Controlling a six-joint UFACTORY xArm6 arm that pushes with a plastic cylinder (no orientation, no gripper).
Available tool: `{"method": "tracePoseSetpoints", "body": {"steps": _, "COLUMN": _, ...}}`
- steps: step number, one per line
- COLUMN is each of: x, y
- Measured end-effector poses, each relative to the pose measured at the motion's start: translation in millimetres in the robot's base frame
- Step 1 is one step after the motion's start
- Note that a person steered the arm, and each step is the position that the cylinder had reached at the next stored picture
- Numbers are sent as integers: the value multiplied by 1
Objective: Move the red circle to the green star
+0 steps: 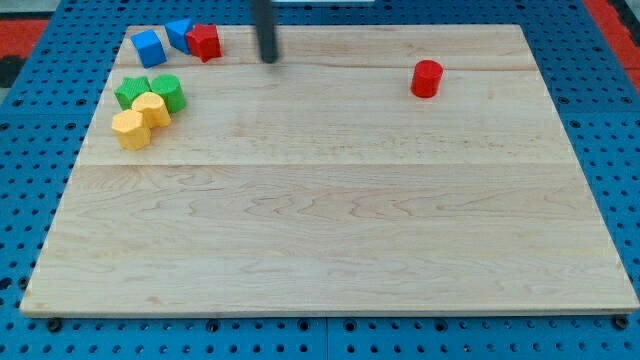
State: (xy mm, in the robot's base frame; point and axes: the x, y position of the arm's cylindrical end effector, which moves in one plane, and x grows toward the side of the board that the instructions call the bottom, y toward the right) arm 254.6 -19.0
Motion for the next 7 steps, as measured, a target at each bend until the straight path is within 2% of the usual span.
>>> {"method": "tracePoseSetpoints", "body": {"steps": 2, "x": 5, "y": 213}}
{"method": "tracePoseSetpoints", "body": {"steps": 3, "x": 34, "y": 248}}
{"method": "tracePoseSetpoints", "body": {"steps": 5, "x": 52, "y": 81}}
{"method": "tracePoseSetpoints", "body": {"steps": 6, "x": 77, "y": 69}}
{"method": "tracePoseSetpoints", "body": {"steps": 7, "x": 81, "y": 32}}
